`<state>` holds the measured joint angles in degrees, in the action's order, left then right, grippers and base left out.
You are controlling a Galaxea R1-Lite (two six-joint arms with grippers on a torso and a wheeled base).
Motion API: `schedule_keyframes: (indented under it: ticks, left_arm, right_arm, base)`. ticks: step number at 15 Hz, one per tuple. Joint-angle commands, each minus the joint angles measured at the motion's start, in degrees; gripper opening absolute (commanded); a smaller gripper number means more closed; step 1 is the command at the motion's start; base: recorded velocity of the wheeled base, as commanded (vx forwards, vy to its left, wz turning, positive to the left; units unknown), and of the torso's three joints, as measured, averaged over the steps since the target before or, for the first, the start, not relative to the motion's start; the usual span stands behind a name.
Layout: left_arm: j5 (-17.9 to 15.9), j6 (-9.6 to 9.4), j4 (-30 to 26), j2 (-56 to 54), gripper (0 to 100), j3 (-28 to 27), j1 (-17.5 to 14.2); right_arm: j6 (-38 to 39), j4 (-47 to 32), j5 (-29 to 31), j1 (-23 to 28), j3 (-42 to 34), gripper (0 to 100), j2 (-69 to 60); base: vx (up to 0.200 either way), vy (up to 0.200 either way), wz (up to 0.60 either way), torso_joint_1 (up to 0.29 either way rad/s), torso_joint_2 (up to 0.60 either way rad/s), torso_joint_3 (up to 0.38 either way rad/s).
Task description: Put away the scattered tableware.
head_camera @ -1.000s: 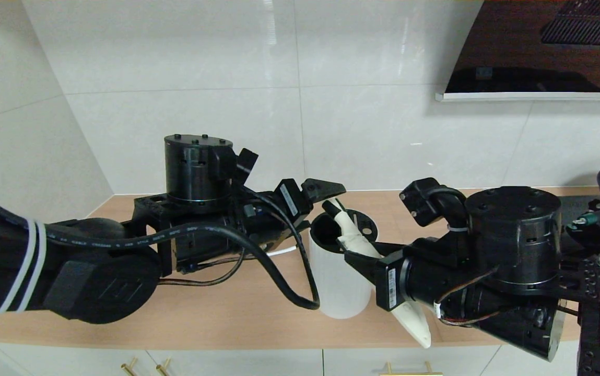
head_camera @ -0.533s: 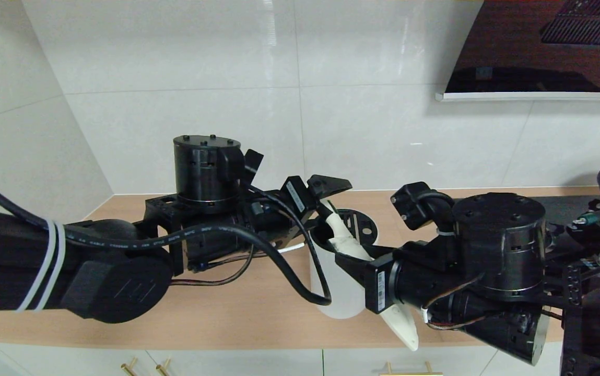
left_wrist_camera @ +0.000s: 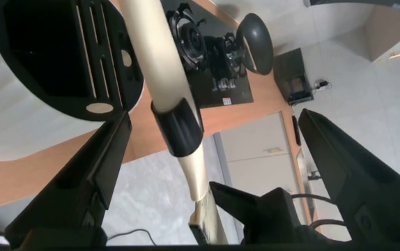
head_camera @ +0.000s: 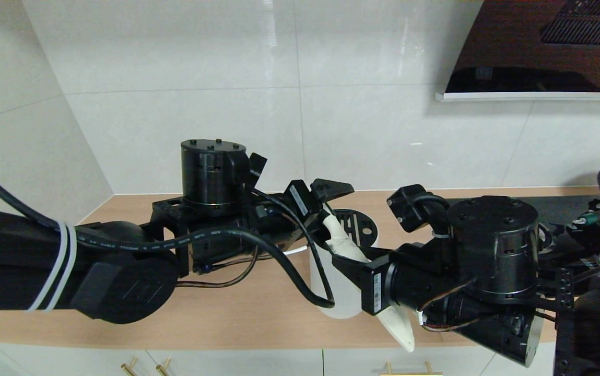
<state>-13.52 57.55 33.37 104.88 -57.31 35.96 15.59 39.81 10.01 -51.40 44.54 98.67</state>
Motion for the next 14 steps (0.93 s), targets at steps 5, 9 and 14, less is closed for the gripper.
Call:
schedule_keyframes:
  ticks: [5, 9, 14]
  left_arm:
    - [-0.1, 0.02, 0.0, 0.2, 0, 0.0, 0.1]
    - [-0.2, 0.02, 0.0, 0.2, 0, 0.0, 0.1]
    - [-0.2, 0.02, 0.0, 0.1, 0, 0.1, 0.1]
  right_arm:
    - [0.4, 0.4, 0.0, -0.8, 0.0, 0, -0.1]
    - [0.4, 0.4, 0.1, -0.7, -0.2, 0, -0.2]
    - [0.4, 0.4, 1.0, -0.7, -0.2, 0, -0.3]
  base:
    - [0.000, 0.000, 0.00, 0.000, 0.00, 0.000]
    - [0.000, 0.000, 0.00, 0.000, 0.00, 0.000]
    - [0.000, 0.000, 0.00, 0.000, 0.00, 0.000]
